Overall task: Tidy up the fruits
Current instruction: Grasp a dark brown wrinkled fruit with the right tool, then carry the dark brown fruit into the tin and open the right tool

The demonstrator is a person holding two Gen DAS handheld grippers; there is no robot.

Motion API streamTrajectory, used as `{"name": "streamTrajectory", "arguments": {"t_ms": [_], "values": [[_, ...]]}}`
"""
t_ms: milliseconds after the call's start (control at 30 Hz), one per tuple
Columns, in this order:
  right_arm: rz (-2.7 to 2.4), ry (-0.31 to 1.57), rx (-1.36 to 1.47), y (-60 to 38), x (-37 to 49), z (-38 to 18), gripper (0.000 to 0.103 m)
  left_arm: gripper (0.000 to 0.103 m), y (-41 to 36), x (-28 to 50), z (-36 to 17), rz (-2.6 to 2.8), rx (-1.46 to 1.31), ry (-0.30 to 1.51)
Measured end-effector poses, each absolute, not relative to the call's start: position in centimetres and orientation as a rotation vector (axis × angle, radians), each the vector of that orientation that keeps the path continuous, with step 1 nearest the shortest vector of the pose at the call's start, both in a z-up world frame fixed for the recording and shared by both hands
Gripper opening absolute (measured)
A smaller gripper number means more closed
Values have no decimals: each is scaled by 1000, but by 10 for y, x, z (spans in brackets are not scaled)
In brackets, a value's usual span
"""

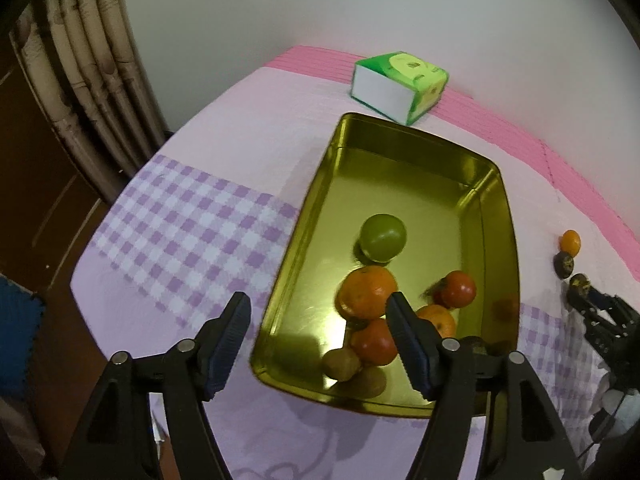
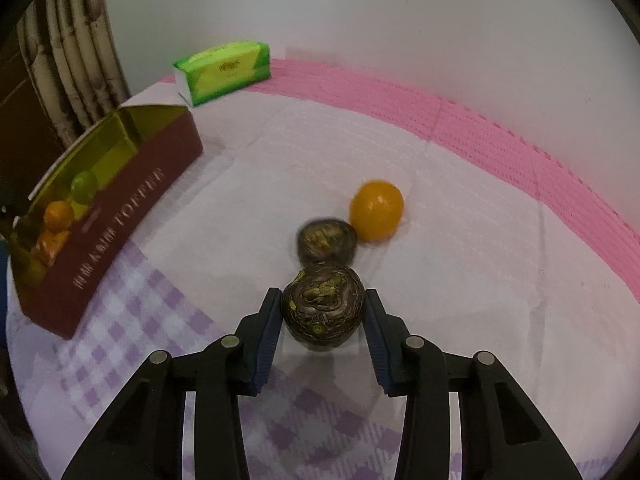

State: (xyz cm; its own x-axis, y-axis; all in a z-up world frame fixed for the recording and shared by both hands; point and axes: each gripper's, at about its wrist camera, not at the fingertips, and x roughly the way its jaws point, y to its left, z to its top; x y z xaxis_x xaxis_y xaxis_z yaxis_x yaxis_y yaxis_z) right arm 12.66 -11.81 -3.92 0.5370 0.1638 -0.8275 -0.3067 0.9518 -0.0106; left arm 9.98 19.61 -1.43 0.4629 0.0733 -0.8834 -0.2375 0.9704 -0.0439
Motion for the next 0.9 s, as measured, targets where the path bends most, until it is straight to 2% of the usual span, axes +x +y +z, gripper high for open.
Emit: {"name": "streamTrajectory", "arguments": {"t_ms": [67, 467, 567, 900], "values": [[311, 948, -156, -109, 126, -28, 41, 79, 199, 97, -11, 203, -167, 1059], [582, 876, -203, 2, 120, 15, 41, 80, 220, 78, -2, 295, -171, 1028], [633, 874, -227, 30, 119, 15, 41, 89, 225, 74, -1, 319, -175, 1024], [706, 918, -301, 79, 117, -5, 41, 89, 241, 66, -6, 376, -222, 1032]]}}
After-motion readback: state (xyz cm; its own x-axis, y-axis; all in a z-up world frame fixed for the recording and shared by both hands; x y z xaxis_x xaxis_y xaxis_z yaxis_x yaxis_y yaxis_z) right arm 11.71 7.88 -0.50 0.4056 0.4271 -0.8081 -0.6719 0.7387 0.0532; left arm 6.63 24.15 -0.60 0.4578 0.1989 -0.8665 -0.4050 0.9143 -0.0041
